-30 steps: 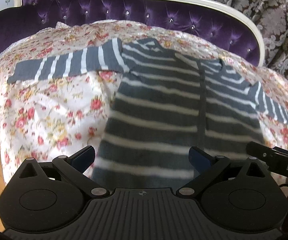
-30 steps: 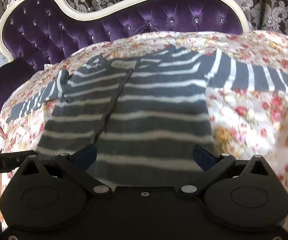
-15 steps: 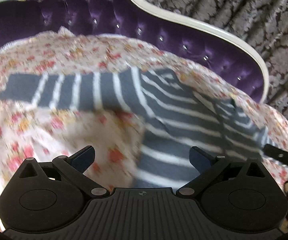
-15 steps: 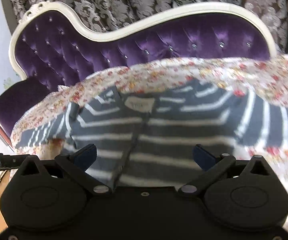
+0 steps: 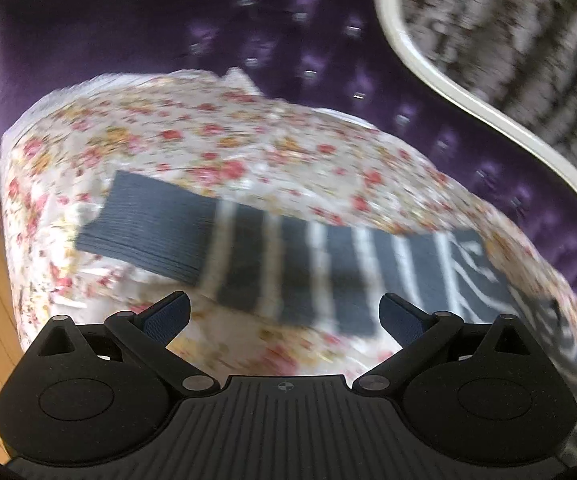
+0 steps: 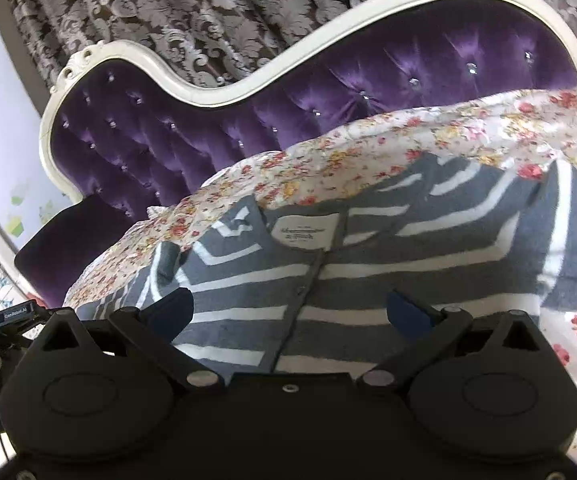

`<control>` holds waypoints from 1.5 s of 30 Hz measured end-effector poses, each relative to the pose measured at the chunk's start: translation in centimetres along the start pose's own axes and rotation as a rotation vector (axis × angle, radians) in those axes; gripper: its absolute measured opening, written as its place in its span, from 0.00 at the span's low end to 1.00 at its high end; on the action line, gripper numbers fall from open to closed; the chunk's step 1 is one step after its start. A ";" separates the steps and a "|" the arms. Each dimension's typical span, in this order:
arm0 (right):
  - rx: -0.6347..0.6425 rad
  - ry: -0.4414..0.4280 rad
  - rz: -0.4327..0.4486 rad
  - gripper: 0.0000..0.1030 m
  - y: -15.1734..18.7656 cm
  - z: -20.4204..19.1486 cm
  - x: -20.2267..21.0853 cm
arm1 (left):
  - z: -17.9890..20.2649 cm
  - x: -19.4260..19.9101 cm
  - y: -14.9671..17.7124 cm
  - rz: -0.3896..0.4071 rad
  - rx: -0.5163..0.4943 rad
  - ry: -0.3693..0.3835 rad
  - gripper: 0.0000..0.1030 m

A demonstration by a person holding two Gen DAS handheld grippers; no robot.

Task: Fold small clothes
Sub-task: 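Grasp the cardigan sleeve cuff with the left gripper and lift it, then fold the held sleeve across the cardigan body with the left gripper, release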

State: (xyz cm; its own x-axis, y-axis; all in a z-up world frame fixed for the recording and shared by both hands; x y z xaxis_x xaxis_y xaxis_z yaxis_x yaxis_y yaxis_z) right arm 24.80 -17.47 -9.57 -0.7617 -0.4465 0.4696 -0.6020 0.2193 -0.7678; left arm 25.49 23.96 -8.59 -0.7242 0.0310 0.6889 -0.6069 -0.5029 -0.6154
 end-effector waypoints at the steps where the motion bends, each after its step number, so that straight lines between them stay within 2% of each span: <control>1: -0.004 0.001 -0.002 0.99 0.0 0.2 -0.1 | -0.7 -0.3 -0.3 0.001 0.018 -0.003 0.99; 6: 0.005 0.002 -0.008 1.00 0.0 0.2 -0.3 | -4.0 -2.1 -1.5 0.012 0.137 -0.010 0.99; 10: 0.003 0.004 -0.025 1.00 0.3 0.3 -0.7 | -5.6 -3.2 -2.0 0.010 0.192 -0.009 0.99; 14: 0.009 -0.009 -0.033 1.00 0.3 0.0 -0.9 | -6.1 -4.1 -2.4 0.024 0.200 -0.006 0.99; 18: 0.024 -0.015 -0.051 1.00 0.5 -0.4 -1.3 | -6.0 -4.7 -3.0 0.034 0.195 -0.036 0.97; 20: 0.032 -0.018 -0.062 1.00 0.7 -0.5 -1.4 | -6.0 -4.5 -3.4 0.055 0.185 -0.075 0.76; 22: 0.046 -0.019 -0.070 1.00 0.8 -0.7 -1.6 | -6.2 -4.1 -4.0 0.079 0.161 -0.128 0.41; 23: 0.054 -0.017 -0.072 1.00 0.9 -0.8 -1.6 | -6.3 -3.9 -4.2 0.080 0.163 -0.129 0.34; 24: 0.061 -0.014 -0.074 1.00 1.0 -0.8 -1.6 | -6.4 -3.8 -4.4 0.084 0.171 -0.125 0.15; 25: 0.067 -0.010 -0.076 1.00 1.0 -0.9 -1.6 | -6.5 -3.5 -4.6 0.095 0.181 -0.129 0.08; 28: 0.061 -0.009 -0.079 1.00 0.9 -0.9 -1.6 | -5.6 -2.1 -5.2 0.145 0.157 -0.115 0.06; 34: 0.032 0.001 -0.076 1.00 0.3 -0.6 -1.3 | -0.3 1.6 -7.2 0.212 0.021 -0.096 0.06; 39: 0.015 0.022 -0.102 1.00 0.0 0.1 -1.0 | 6.3 5.1 -8.9 0.262 -0.093 -0.017 0.06; 45: -0.026 0.047 -0.091 1.00 -0.8 1.5 0.0 | 15.7 7.3 -8.3 0.284 -0.221 0.112 0.06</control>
State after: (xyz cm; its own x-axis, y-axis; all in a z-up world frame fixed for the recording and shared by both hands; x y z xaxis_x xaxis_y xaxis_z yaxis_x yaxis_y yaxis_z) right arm 25.64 -18.91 -9.57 -0.7138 -0.4241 0.5573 -0.6746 0.2026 -0.7099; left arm 30.42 14.78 7.58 -0.8975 0.0174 0.4406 -0.4242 -0.3071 -0.8519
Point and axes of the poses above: each gripper's, at about its wrist camera, not at the fingertips, and x roughly against the way its jaws point, z to its right, y to its underside, the point moved 6 cm from there along -x, roughly the way its jaws point, and after that the axes turned 5 degrees about x, right-handed, at the moved point
